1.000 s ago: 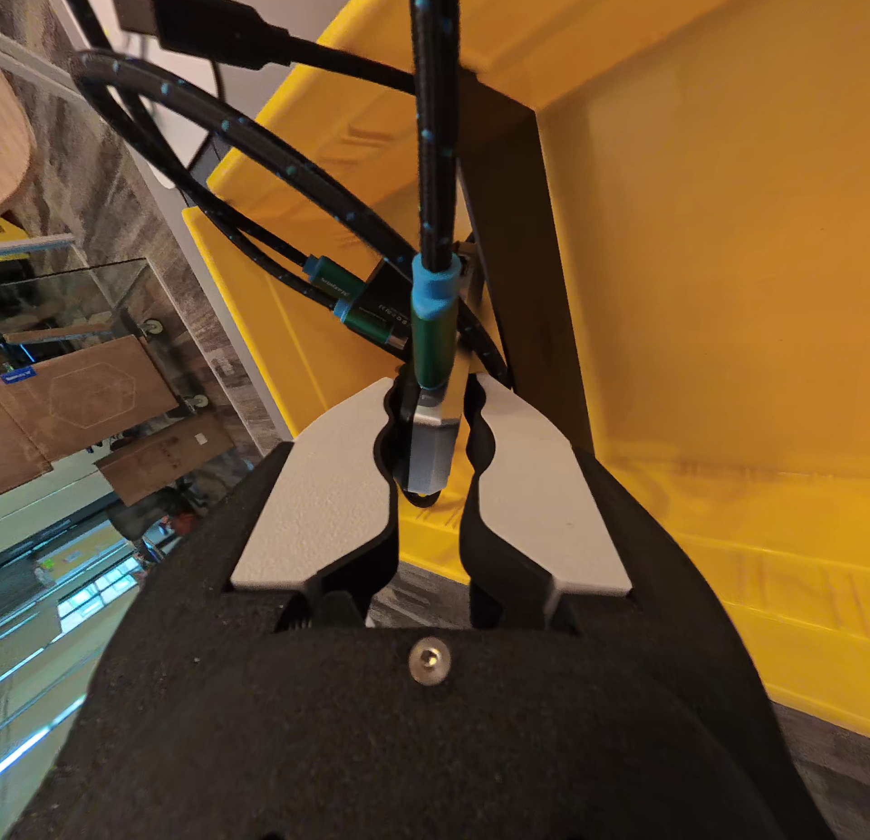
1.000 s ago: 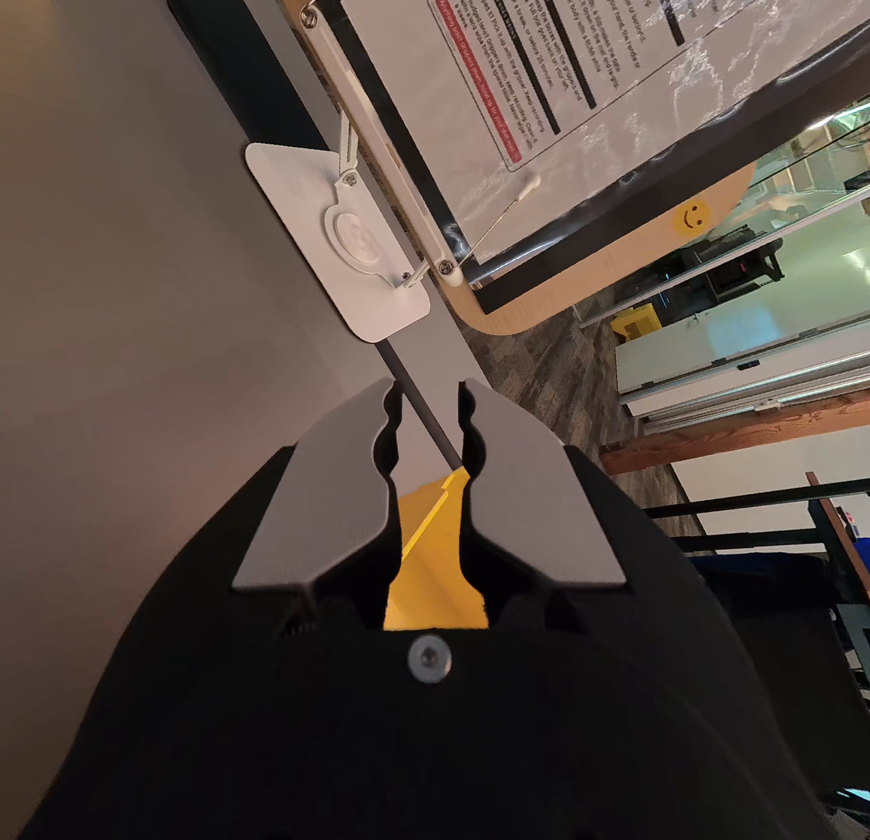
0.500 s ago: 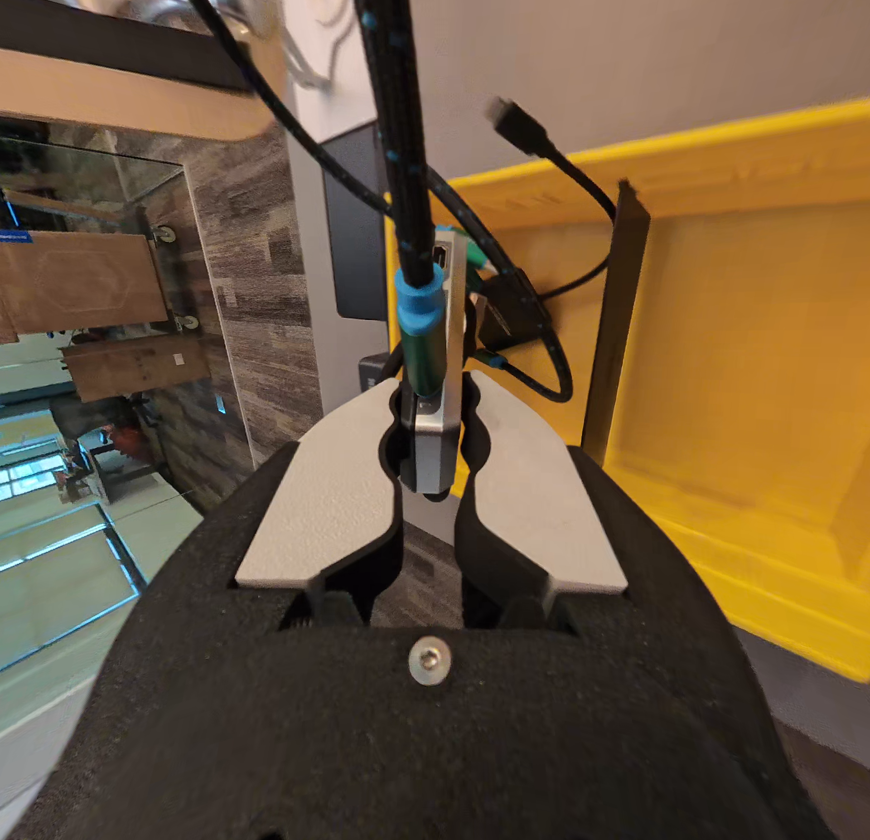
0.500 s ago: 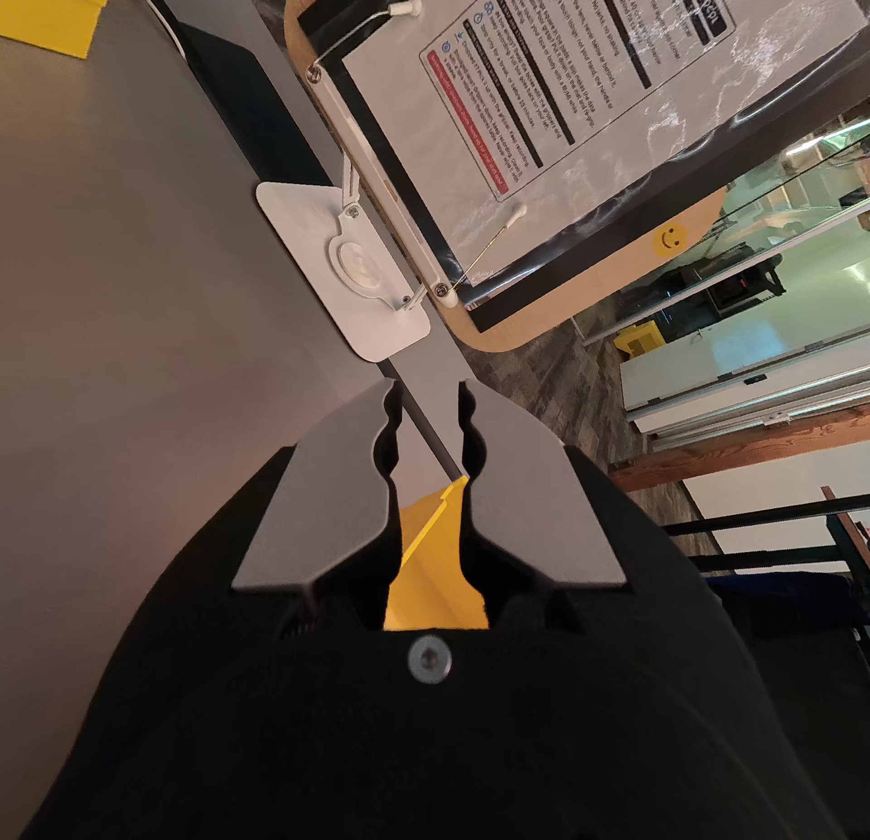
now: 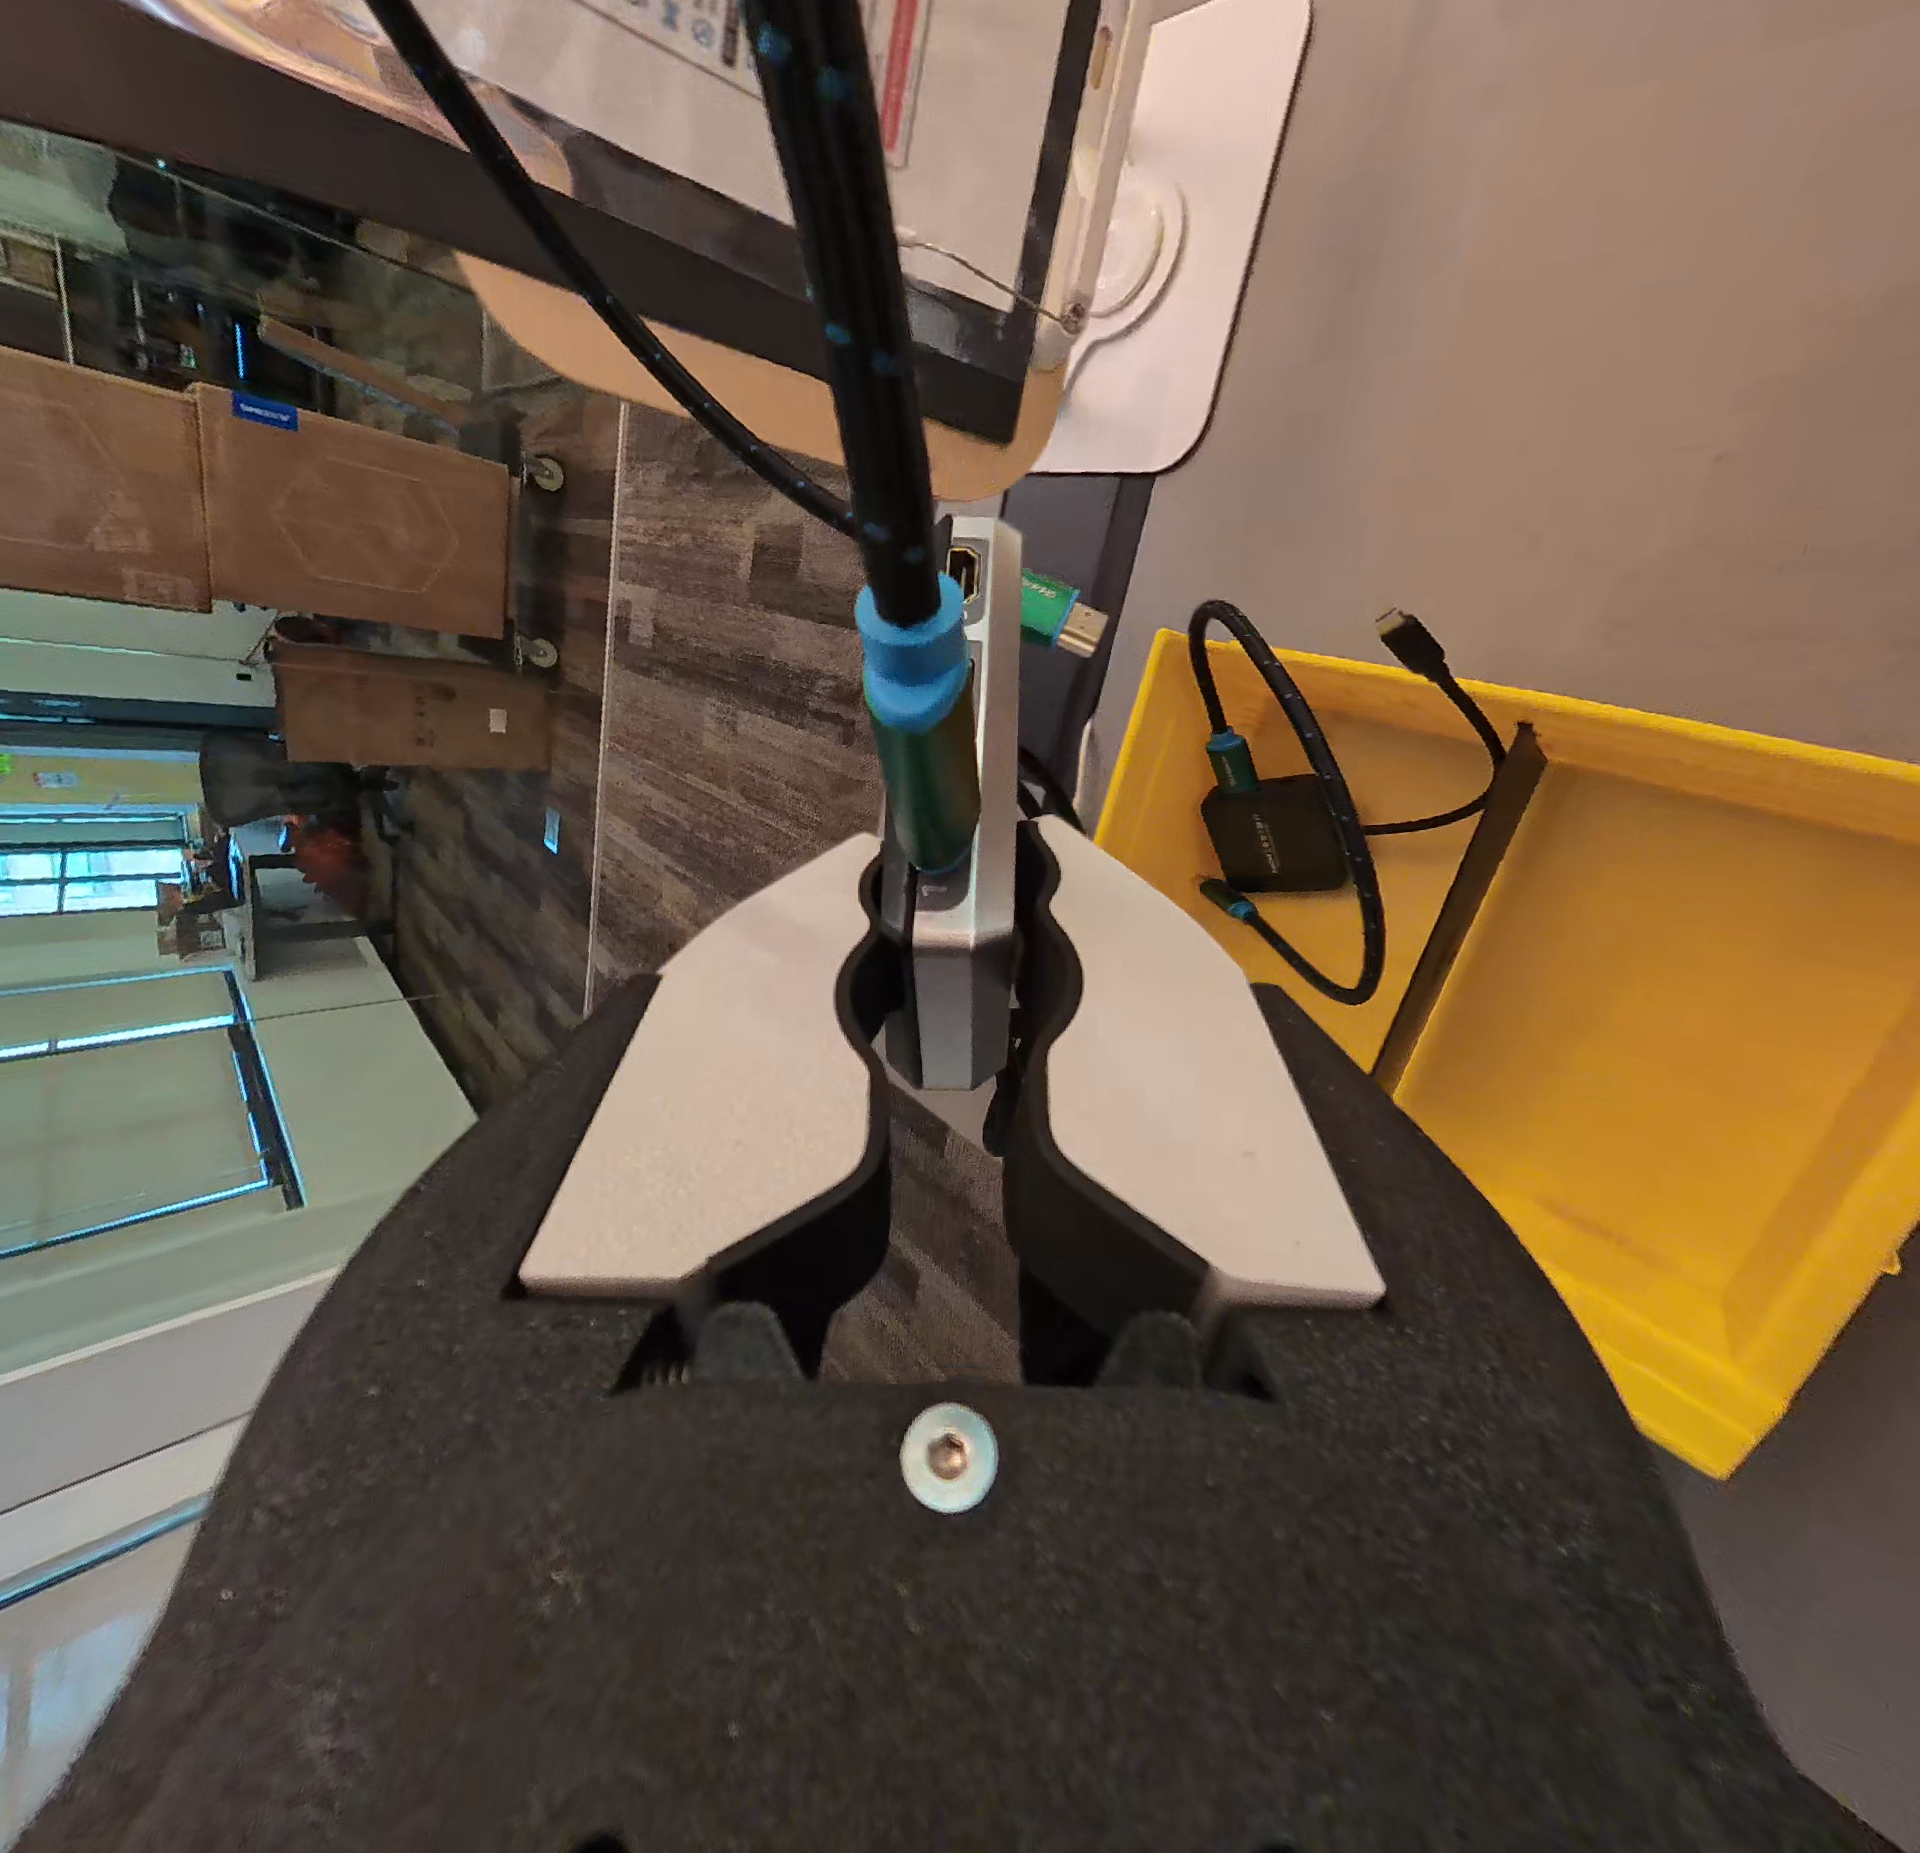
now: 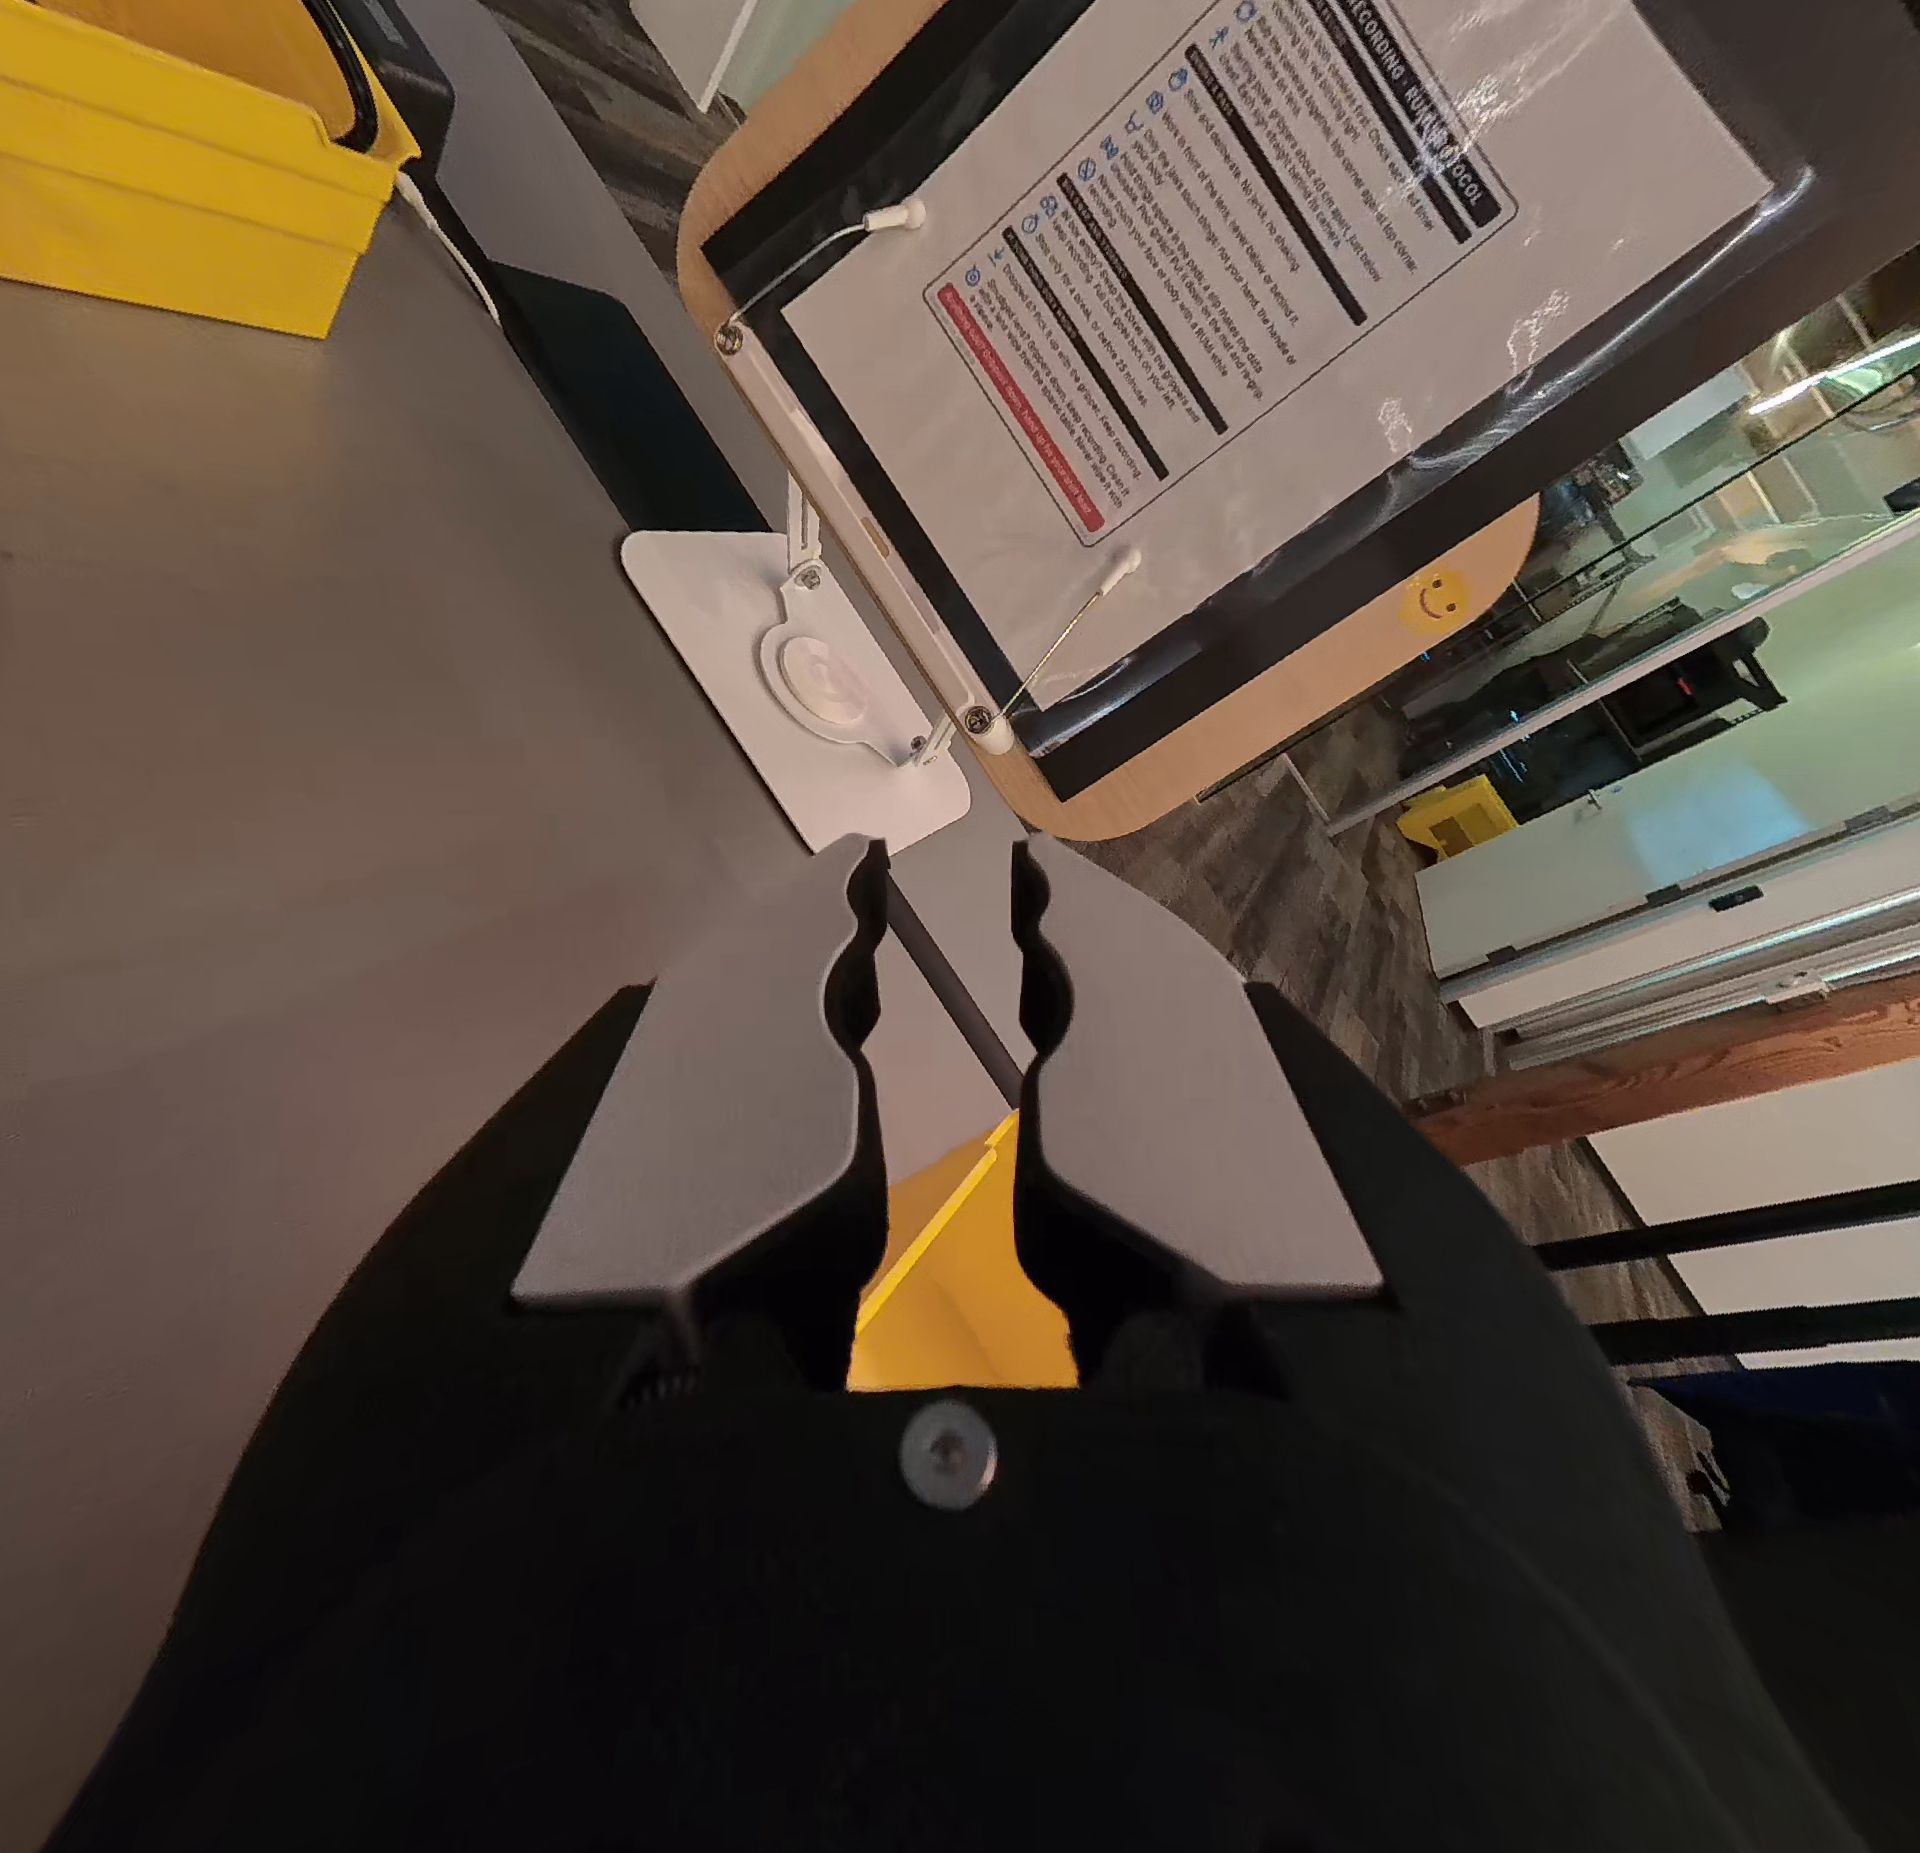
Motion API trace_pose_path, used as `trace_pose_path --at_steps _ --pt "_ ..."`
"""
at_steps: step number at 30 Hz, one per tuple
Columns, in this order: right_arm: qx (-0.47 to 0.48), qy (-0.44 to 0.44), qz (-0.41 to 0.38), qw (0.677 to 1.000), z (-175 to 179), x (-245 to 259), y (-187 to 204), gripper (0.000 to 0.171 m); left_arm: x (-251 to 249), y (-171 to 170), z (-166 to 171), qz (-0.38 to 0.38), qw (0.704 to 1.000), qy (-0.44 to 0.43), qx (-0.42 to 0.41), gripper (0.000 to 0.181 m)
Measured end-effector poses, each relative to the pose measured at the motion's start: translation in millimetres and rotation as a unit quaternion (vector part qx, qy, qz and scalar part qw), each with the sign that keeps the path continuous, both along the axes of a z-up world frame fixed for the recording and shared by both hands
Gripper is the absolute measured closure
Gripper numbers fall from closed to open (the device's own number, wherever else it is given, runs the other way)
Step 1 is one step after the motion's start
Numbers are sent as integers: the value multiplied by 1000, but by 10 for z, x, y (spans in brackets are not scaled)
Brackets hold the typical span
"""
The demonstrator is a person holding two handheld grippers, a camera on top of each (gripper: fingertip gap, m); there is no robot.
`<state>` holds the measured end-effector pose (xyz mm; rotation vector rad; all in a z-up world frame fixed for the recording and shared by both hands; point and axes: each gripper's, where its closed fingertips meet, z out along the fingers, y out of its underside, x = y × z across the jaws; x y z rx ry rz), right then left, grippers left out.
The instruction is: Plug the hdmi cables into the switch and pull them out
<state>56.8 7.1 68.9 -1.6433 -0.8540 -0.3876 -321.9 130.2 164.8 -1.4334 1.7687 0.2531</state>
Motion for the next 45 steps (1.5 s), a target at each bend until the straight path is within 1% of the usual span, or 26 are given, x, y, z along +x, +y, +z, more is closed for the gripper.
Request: trace_pose_path --at_steps 7,10,12,14,17,20,23,26,29,34,38,40,45 --pt "17 14 10 1000 143 10 -87 147 28 3 395 30 999 -6 23 160" --pt "22 25 19 999 190 -8 -115 147 95 -85 630 30 998 -9 49 160" --pt "24 31 29 999 205 -58 -126 147 208 -206 794 22 997 -10 69 160" --pt "25 33 45 998 210 -153 -144 147 417 -421 897 -2 996 -1 92 161" --pt "29 31 84 996 219 -379 -207 147 809 -750 902 -46 991 5 128 160" --pt "57 41 145 987 330 -662 -359 147 1174 -989 739 -81 987 -12 139 160" --pt "105 55 198 973 522 -890 -577 147 1491 -1167 475 -109 984 -46 130 160" --pt "145 65 230 960 679 -1048 -770 146 1763 -1299 192 -123 980 -98 122 160" --pt "144 90 249 954 727 -1204 -874 144 1974 -1389 -107 -122 974 -140 128 160" --pt "118 176 212 954 712 -1308 -773 141 2189 -1338 -487 -87 960 -165 207 160" --pt "58 211 171 961 461 -1370 -582 137 2320 -1253 -696 -68 948 -175 257 161" --pt "50 225 138 963 365 -1363 -480 129 2365 -1174 -812 -55 945 -174 271 161" --pt "41 257 89 961 184 -1309 -303 129 2442 -1058 -1101 -48 944 -180 273 160"
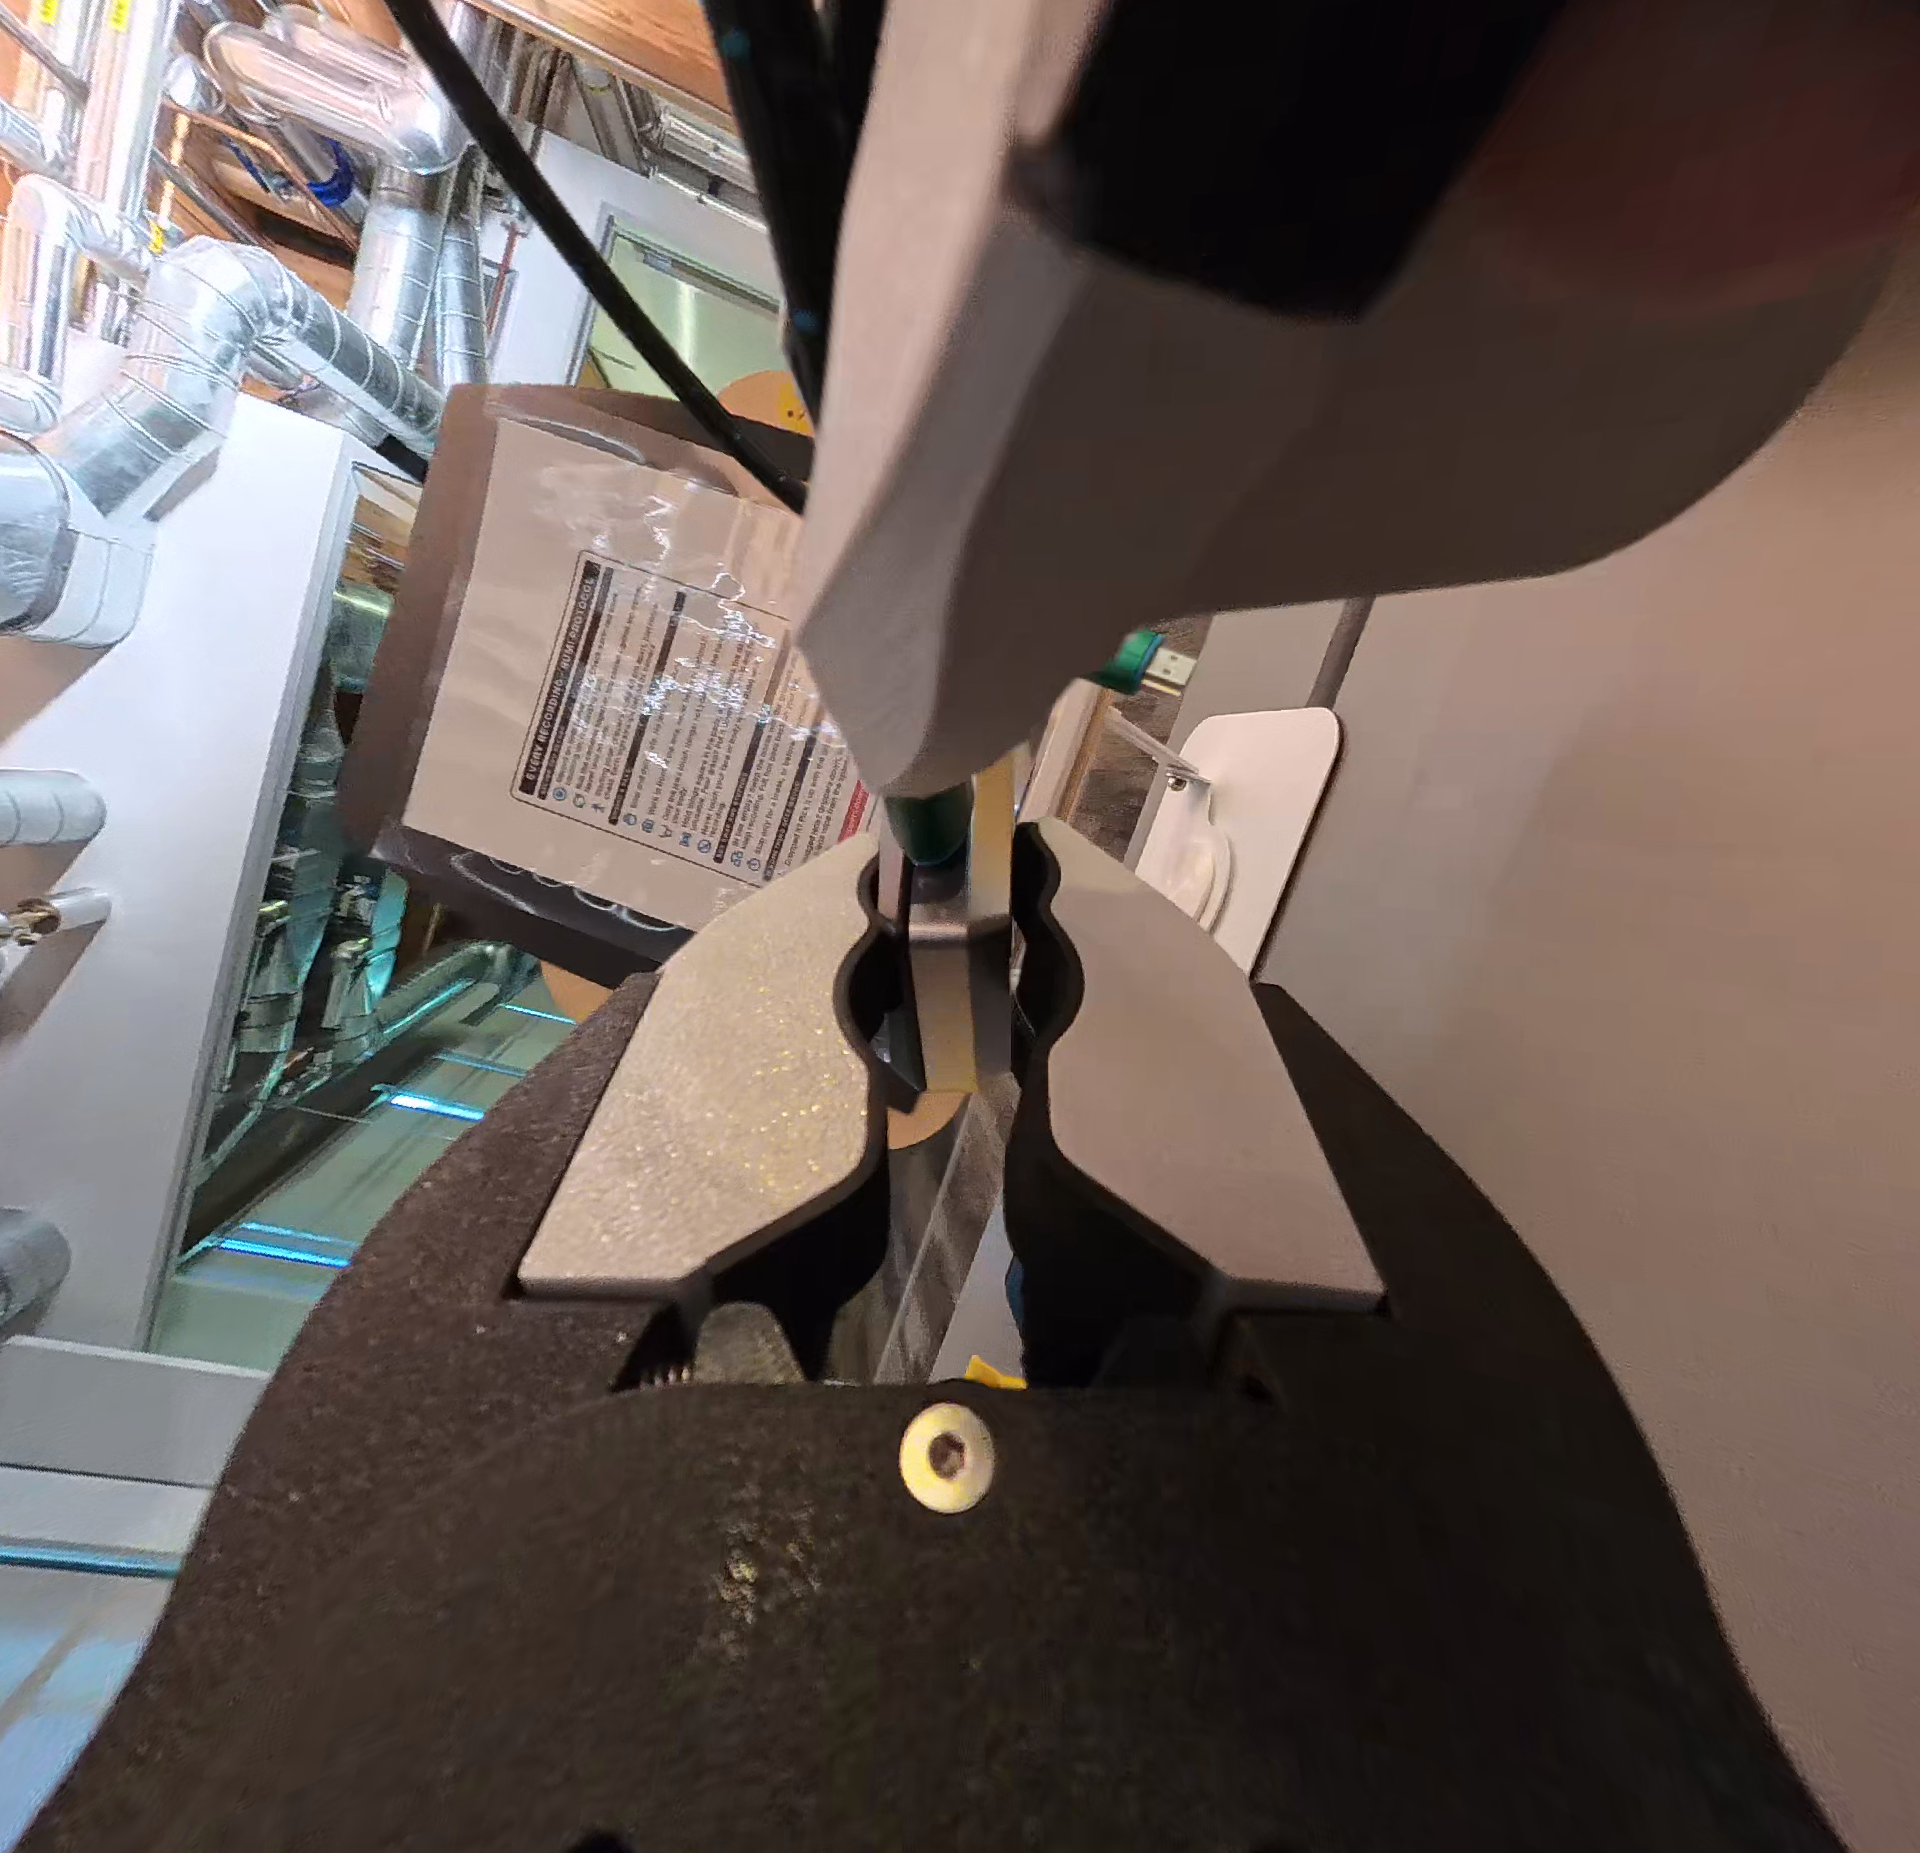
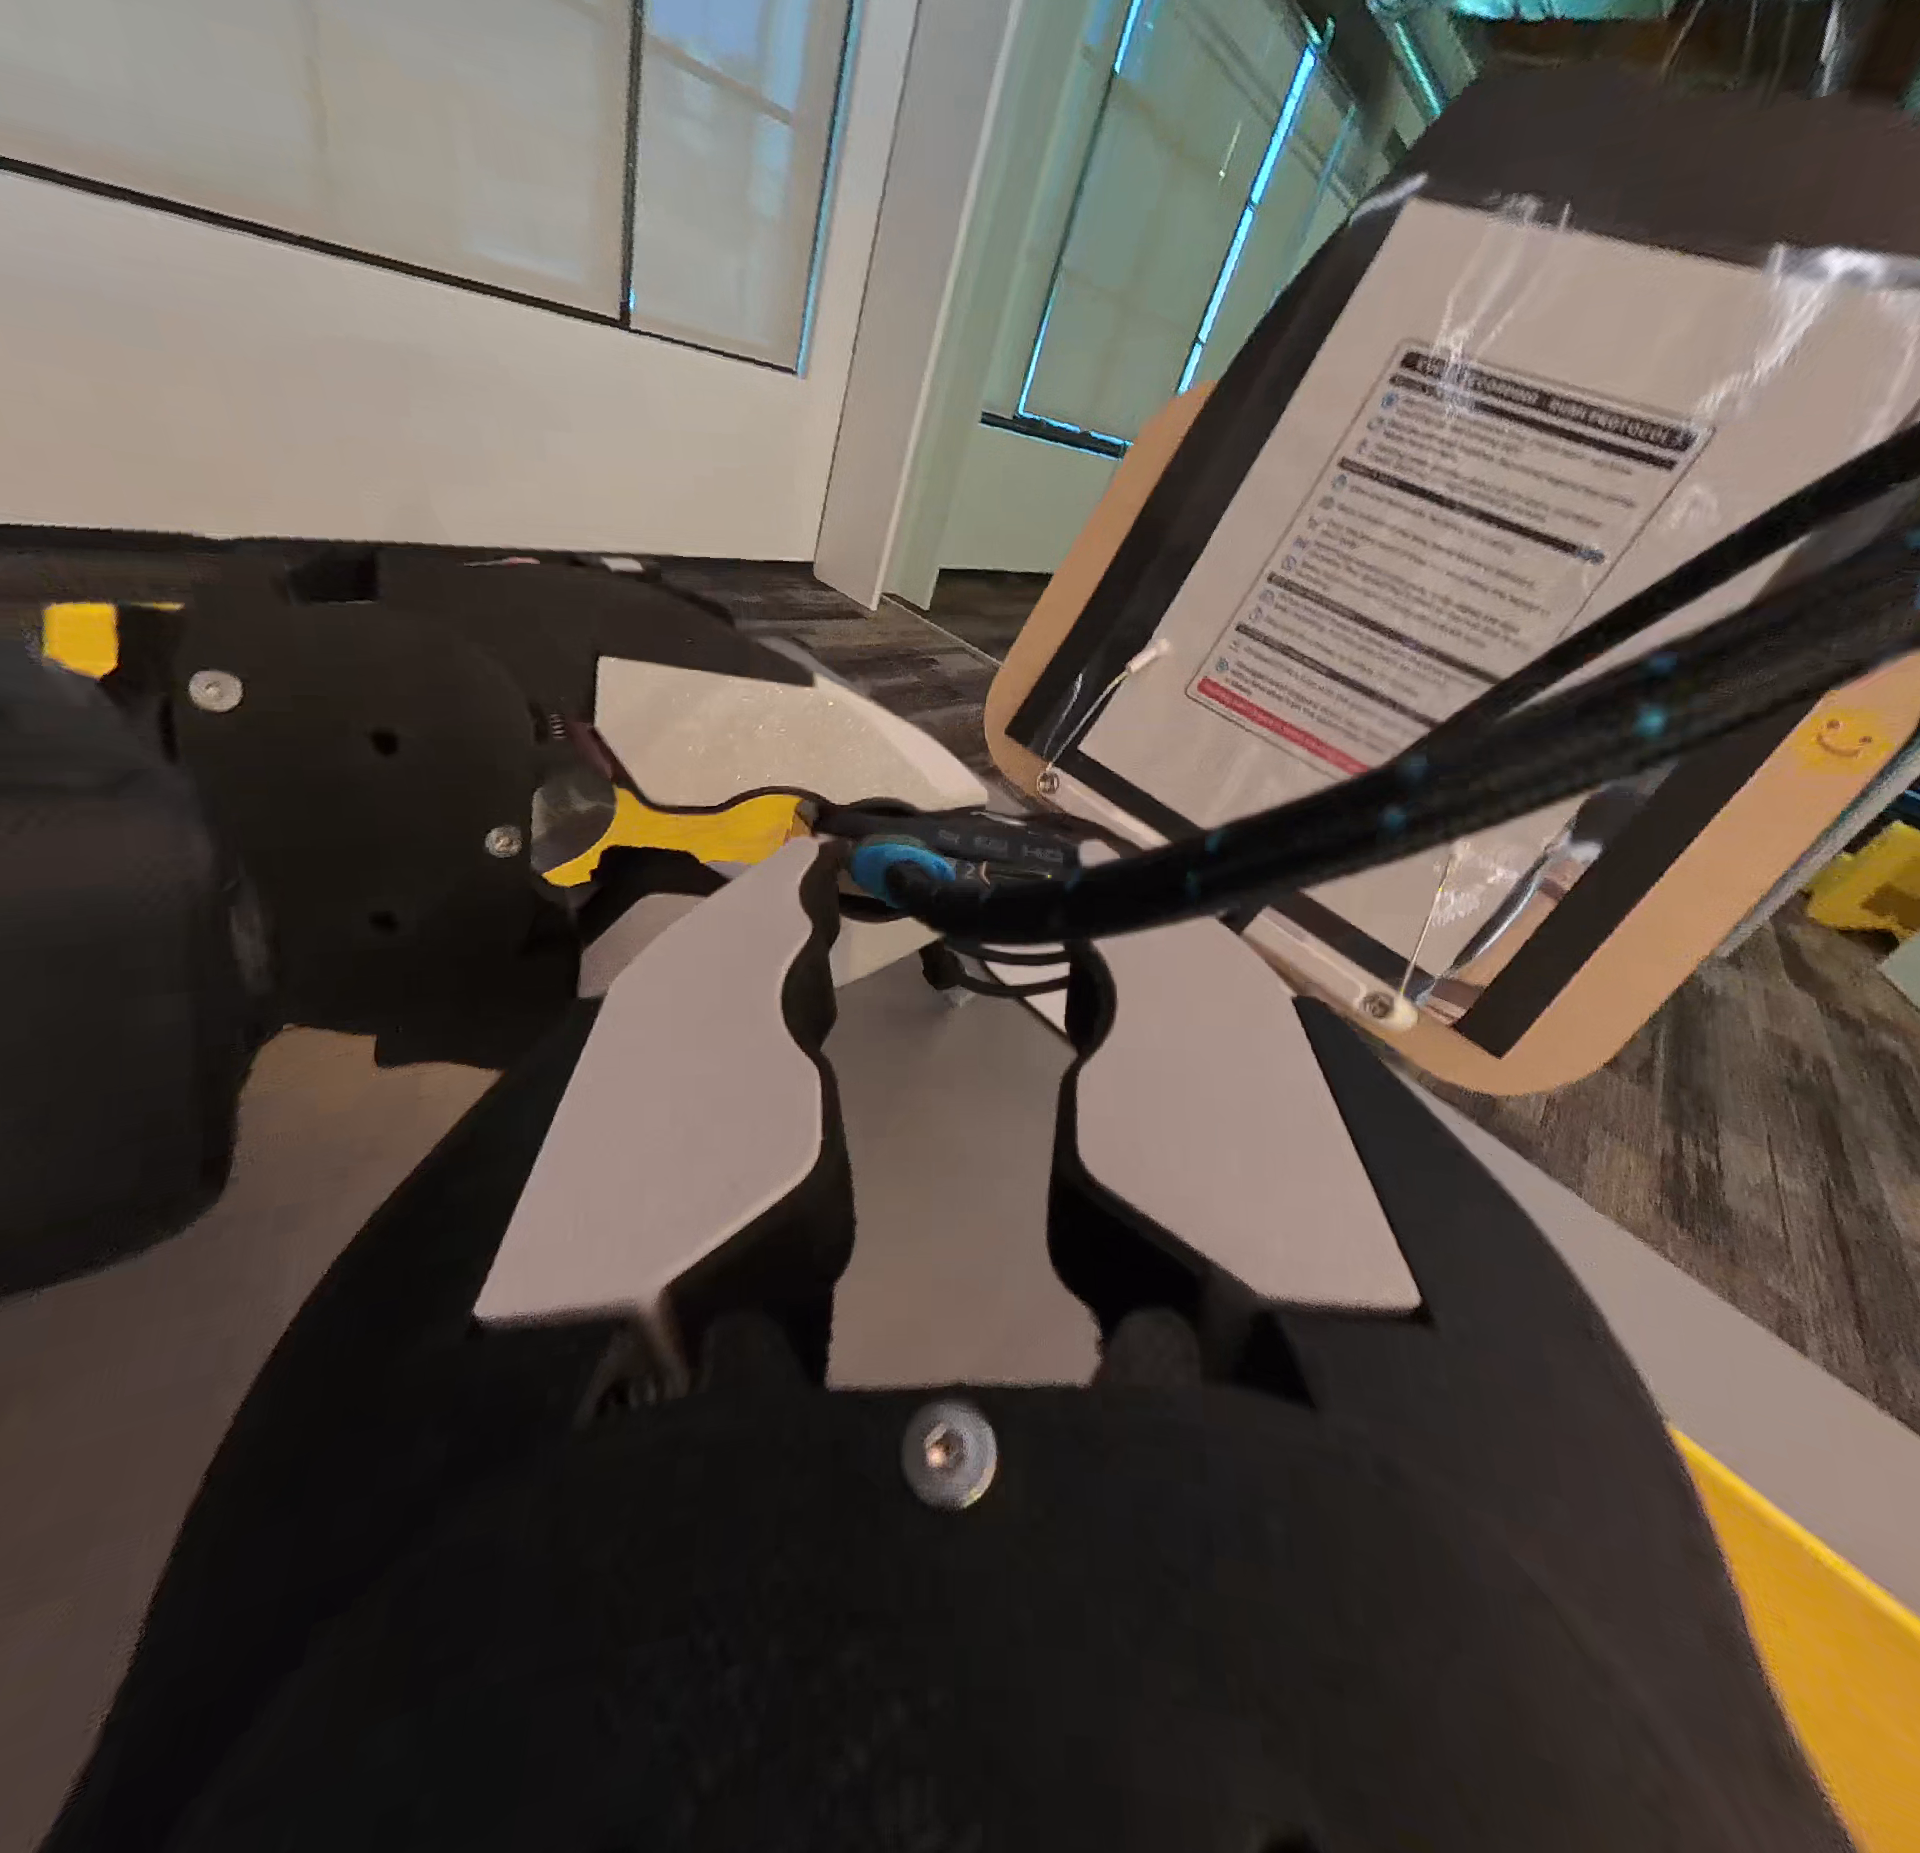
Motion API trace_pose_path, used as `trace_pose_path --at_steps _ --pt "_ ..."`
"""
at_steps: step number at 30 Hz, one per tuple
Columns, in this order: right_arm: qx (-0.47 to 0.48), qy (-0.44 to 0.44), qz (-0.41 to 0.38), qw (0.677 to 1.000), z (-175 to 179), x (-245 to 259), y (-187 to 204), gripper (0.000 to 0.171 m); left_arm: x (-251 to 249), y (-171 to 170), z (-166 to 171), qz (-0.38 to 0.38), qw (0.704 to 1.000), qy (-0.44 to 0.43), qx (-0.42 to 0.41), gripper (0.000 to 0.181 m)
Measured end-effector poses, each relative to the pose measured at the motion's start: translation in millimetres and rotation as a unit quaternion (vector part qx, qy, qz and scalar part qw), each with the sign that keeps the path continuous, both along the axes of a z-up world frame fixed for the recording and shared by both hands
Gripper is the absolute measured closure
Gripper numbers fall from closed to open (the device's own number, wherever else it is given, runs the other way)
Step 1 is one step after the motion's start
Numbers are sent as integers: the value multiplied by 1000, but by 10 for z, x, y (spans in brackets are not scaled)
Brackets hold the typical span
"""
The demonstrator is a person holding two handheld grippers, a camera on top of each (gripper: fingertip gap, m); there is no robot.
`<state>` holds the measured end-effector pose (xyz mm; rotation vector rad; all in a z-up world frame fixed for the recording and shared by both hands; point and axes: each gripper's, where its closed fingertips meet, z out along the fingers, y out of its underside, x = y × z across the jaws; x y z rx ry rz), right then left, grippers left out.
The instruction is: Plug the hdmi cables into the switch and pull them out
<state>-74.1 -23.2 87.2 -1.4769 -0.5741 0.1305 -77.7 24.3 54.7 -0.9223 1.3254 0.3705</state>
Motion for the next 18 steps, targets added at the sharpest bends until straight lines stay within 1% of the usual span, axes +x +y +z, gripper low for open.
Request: trace_pose_path --at_steps 3,9,14,18 --pt "-37 3 2 999 -166 -13 88 131 22 15 -95 -5 1000 -6 16 160" --pt "-80 -19 5 997 -402 -48 177 143 87 53 -248 -13 999 19 24 161" --pt "-104 -28 -5 994 -532 -19 247 140 80 101 -343 -4 999 38 27 160" --pt "-123 -10 8 992 -600 -36 275 145 78 138 -386 6 999 43 30 160"
